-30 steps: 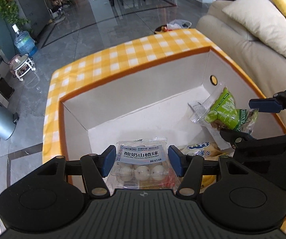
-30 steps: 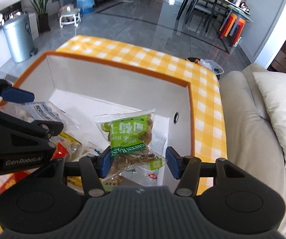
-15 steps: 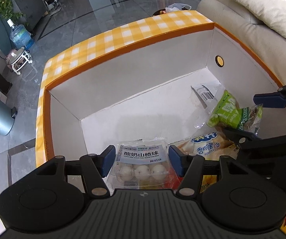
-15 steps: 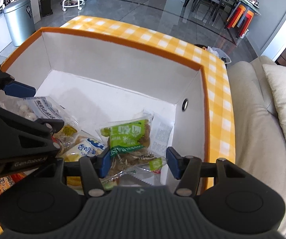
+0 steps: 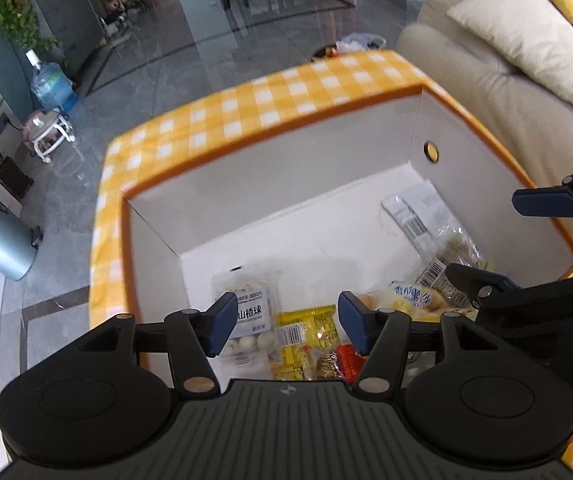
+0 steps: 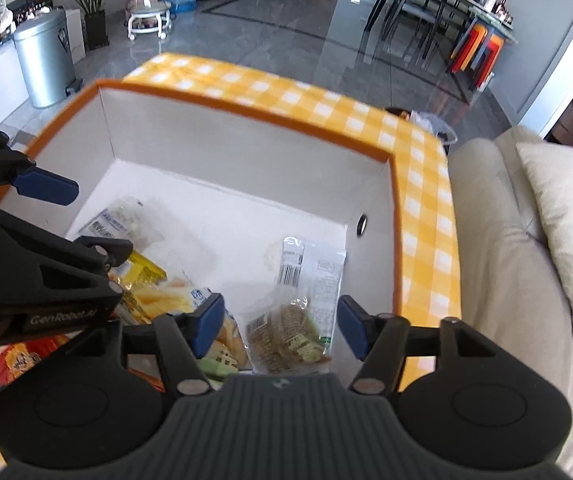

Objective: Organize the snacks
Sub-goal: 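Withdraw both open tools from the box back toward the remaining snacks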

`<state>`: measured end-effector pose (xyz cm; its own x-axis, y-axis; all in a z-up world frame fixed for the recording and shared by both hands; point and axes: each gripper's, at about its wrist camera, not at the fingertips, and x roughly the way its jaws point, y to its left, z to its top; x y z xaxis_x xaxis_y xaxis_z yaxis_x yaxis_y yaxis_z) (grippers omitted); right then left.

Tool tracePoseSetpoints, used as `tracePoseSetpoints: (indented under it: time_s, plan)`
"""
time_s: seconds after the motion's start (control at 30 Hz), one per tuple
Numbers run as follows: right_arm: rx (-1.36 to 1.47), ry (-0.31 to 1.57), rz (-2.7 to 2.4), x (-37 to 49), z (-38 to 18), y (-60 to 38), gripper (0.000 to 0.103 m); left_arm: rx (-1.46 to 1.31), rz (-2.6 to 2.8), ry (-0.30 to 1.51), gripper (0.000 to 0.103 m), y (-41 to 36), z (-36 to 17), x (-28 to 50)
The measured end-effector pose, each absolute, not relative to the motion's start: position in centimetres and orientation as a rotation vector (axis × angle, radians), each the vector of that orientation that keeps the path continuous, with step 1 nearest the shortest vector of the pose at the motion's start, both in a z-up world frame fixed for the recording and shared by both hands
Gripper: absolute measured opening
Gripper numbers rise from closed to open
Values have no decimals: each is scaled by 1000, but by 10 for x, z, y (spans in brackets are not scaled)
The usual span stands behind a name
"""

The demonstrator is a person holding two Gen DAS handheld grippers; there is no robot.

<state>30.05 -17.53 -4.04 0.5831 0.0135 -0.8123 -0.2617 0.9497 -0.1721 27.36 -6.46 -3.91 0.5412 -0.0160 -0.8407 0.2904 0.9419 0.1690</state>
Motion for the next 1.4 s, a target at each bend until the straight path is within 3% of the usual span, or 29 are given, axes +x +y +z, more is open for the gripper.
tracePoseSetpoints:
  time_s: [0.13, 0.7, 1.4]
  plan:
    - [-266, 900, 154, 288, -22, -178, 70, 271, -159, 928, 70, -57, -18, 260]
    - [77, 729, 45, 195, 35, -197, 76, 144, -67, 688, 76, -29, 37, 166]
    - [31, 819, -33, 79, -19, -215, 80, 67, -125, 918, 76, -24, -26, 87]
